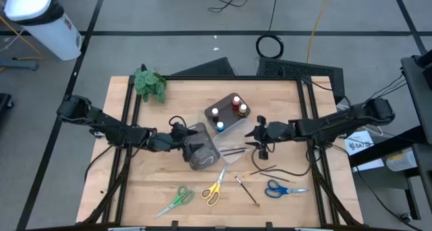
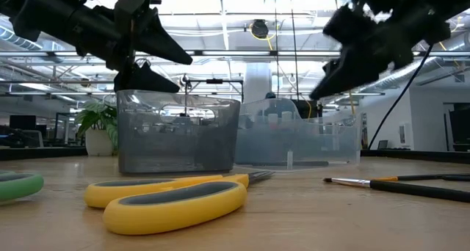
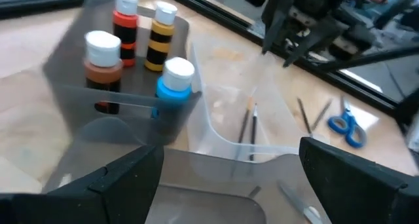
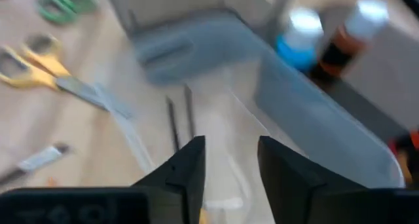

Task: Pick & Place Paint Supplies
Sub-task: Adjust the bins

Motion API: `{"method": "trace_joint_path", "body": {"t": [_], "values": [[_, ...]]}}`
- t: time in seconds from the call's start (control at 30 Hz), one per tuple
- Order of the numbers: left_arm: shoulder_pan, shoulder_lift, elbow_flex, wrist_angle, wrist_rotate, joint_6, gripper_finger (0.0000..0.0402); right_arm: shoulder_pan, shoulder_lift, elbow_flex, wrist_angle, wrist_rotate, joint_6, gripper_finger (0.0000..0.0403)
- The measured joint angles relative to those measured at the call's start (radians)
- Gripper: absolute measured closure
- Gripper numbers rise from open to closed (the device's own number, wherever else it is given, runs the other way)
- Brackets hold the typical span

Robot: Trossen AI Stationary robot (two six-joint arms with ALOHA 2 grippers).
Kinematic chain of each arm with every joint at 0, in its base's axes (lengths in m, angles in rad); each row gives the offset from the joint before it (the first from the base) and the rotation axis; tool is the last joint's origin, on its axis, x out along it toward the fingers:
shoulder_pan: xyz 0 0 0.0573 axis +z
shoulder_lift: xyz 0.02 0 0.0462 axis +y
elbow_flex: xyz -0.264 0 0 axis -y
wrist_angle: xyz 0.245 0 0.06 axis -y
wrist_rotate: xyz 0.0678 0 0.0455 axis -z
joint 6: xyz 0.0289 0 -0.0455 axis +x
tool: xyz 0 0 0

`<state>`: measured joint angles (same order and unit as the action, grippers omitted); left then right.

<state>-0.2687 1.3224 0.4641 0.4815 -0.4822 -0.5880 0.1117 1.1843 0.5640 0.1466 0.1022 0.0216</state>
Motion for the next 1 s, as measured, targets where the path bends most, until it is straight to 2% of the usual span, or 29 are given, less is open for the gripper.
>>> {"method": "trace_joint_path", "body": {"t": [0.17, 0.3, 0.47, 0.63, 0.77, 1.0], "values": [[-0.024, 0.000, 0.000, -0.025, 0.161, -0.024, 0.0036, 0.120, -0.041, 0.000, 0.075, -0.029, 0.001, 0.0263], [-0.098, 0.000, 0.000, -0.070, 0.189, -0.059, 0.0036, 0.228, -0.045, 0.000, 0.070, -0.027, 0.031, 0.0270], [-0.254, 0.000, 0.002, -0.053, 0.098, -0.029, 0.0036, 0.326, -0.038, -0.031, 0.100, 0.005, 0.056, 0.0279], [-0.402, 0.019, 0.012, -0.035, -0.022, 0.010, 0.0037, 0.364, -0.038, -0.109, 0.231, 0.055, 0.054, 0.0282], [-0.452, 0.111, 0.010, -0.041, -0.099, -0.039, 0.0037, 0.368, -0.037, -0.172, 0.345, 0.057, 0.057, 0.0283], [-0.442, 0.252, 0.005, -0.036, -0.078, -0.125, 0.0037, 0.368, -0.038, -0.218, 0.418, 0.054, 0.076, 0.0284]]}}
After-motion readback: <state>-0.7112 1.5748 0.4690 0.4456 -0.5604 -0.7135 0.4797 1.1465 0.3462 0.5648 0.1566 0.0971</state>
